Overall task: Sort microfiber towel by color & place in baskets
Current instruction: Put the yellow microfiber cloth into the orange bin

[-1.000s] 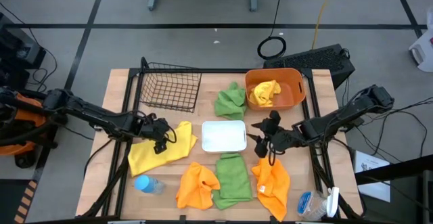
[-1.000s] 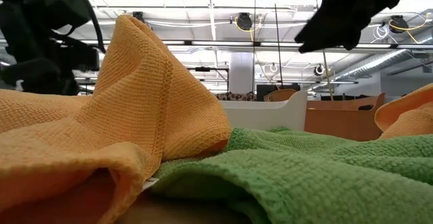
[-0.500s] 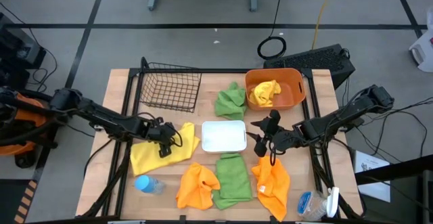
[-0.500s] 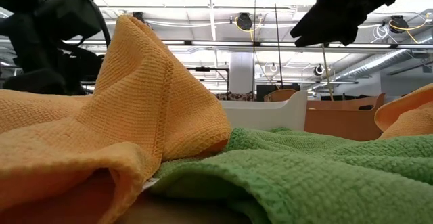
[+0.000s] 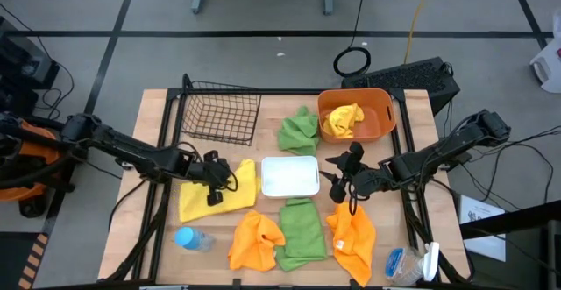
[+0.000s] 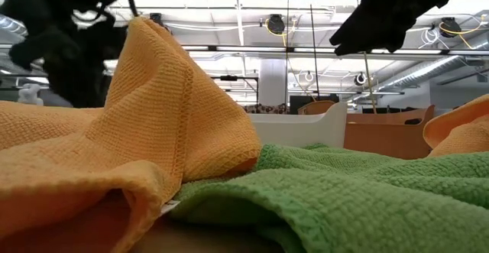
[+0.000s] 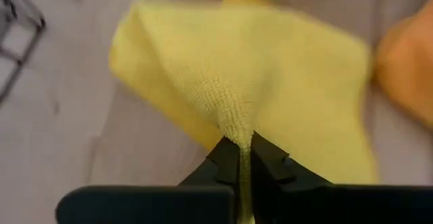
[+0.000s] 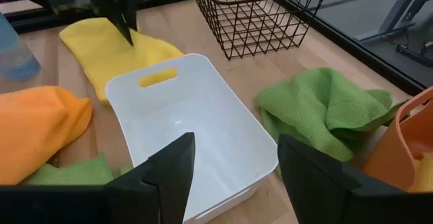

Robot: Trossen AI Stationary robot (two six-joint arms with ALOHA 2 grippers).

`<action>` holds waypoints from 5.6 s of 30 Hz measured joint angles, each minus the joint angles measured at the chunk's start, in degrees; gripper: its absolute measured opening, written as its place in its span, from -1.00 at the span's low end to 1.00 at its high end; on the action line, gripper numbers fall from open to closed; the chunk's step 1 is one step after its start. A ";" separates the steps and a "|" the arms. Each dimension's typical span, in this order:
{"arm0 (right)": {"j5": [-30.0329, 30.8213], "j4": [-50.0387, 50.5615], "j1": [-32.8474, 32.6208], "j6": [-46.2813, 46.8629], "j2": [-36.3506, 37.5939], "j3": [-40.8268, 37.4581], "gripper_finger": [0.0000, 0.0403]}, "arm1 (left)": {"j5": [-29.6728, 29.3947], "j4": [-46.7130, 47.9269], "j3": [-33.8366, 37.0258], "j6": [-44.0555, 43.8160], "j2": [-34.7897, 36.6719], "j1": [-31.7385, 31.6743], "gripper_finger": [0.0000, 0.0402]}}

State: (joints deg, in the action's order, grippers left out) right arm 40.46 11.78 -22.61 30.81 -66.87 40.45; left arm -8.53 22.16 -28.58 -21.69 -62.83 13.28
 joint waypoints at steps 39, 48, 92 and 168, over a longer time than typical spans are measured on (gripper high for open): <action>0.00 -75.73 0.08 -40.81 -38.99 8.85 0.47 | -11.12 -11.85 -19.07 24.48 4.83 -0.20 -0.92; 17.33 -74.87 0.04 -60.10 -50.42 27.37 0.96 | -9.97 -19.36 -19.10 25.17 4.83 -0.02 -0.92; 26.19 -69.95 -4.82 -75.12 -48.54 35.04 -0.98 | -13.05 -12.55 -15.45 20.82 4.39 14.86 -0.76; -3.12 11.99 50.18 -29.55 -5.03 0.54 -0.95 | -9.54 -21.94 -13.42 31.03 1.29 -10.32 -0.12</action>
State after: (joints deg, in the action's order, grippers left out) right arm 37.34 23.78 27.57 1.26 -71.90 40.98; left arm -18.07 0.22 -42.00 9.34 -61.54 2.96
